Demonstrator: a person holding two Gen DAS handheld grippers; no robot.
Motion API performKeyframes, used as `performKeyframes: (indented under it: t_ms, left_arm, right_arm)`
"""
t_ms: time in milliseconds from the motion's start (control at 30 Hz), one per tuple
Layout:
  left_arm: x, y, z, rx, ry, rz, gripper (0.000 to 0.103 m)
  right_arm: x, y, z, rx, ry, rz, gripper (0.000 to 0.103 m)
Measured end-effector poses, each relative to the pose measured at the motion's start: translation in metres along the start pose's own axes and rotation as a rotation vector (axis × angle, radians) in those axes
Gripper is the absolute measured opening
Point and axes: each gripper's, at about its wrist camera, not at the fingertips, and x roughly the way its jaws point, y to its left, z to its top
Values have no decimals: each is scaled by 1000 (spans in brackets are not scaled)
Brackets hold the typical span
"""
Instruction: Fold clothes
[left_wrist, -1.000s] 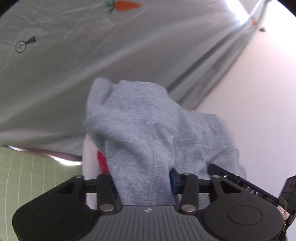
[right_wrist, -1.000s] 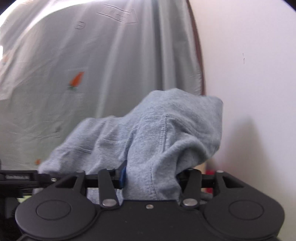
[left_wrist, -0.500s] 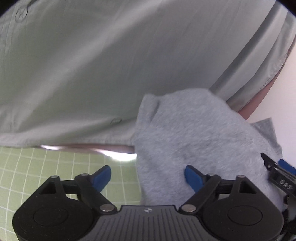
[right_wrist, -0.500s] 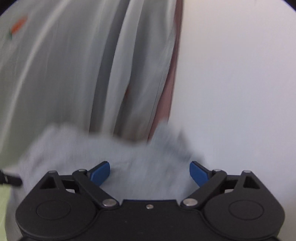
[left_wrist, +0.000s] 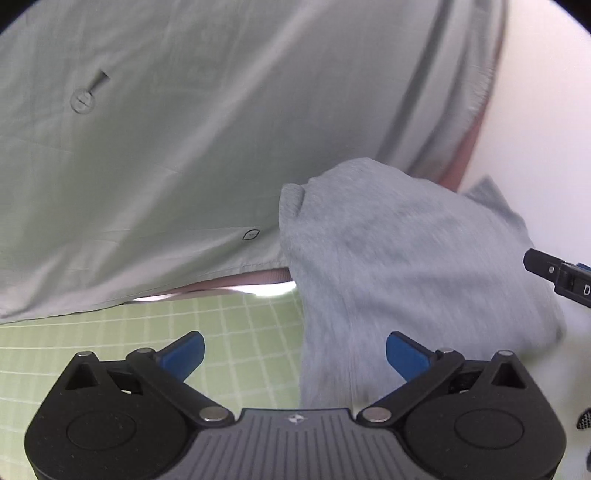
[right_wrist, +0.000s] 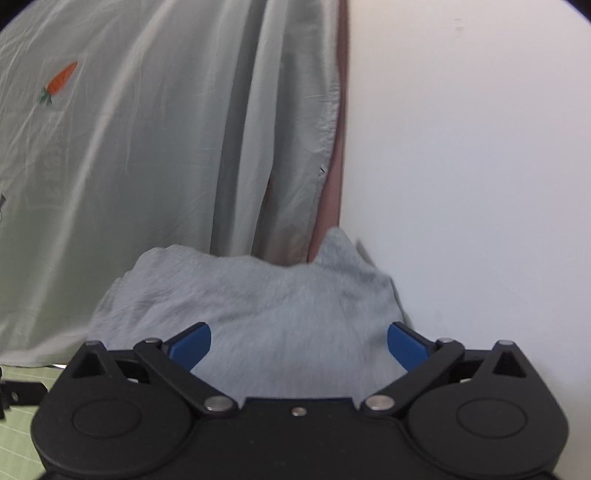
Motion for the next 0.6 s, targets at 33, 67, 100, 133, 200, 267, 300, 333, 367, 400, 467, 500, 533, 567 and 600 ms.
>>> performKeyframes:
  t_ms: [33, 67, 100, 133, 200, 267, 300, 333, 367, 400, 467, 500, 533, 567, 600]
  left_arm:
    - [-11, -1, -7, -4, 1, 5, 103]
    - [-21, -2, -14, -8, 1, 10, 103]
    - [-31, -2, -21, -17, 13, 9, 103]
    - [-40, -2, -28, -20, 27, 0, 103]
    - [-58, -3, -41, -4, 32, -29, 103]
    - [-78, -3, -56, 22, 30, -59, 103]
    - [-85, -3, -63, 27, 35, -71, 103]
    - [-92, -2, -71, 29, 44, -80, 103]
    - [-98, -1, -78, 31, 52, -90, 103]
    - [-104, 0, -86, 35, 63, -103, 103]
    - [-113, 2, -99, 63, 80, -134, 103]
    - [-118, 2, -104, 89, 81, -140, 103]
    - [-123, 2, -110, 116, 79, -140, 103]
    - [-129, 1, -117, 145, 73, -131, 103]
    - [-134, 1, -123, 167, 68, -118, 103]
  right_arm:
    - [-17, -6, -5, 16, 13, -7, 103]
    - [-29, -4, -10, 27, 30, -5, 103]
    - [-41, 0, -14, 38, 53, 8, 103]
    - [-55, 0, -21, 49, 69, 16, 103]
    - [-80, 3, -36, 69, 99, 23, 103]
    - [-107, 4, -49, 67, 122, 17, 103]
    - [-121, 4, -56, 62, 129, 12, 103]
    - [-135, 5, -63, 57, 136, 7, 103]
    - [-146, 6, -69, 55, 142, 0, 103]
    - [-157, 7, -76, 56, 148, -11, 103]
    - [-179, 9, -89, 59, 161, -32, 103]
    - [-188, 10, -95, 66, 173, -42, 103]
    - [-196, 11, -102, 74, 184, -51, 103]
    - [-203, 12, -108, 82, 195, -56, 103]
    - [-213, 14, -115, 86, 206, -63, 103]
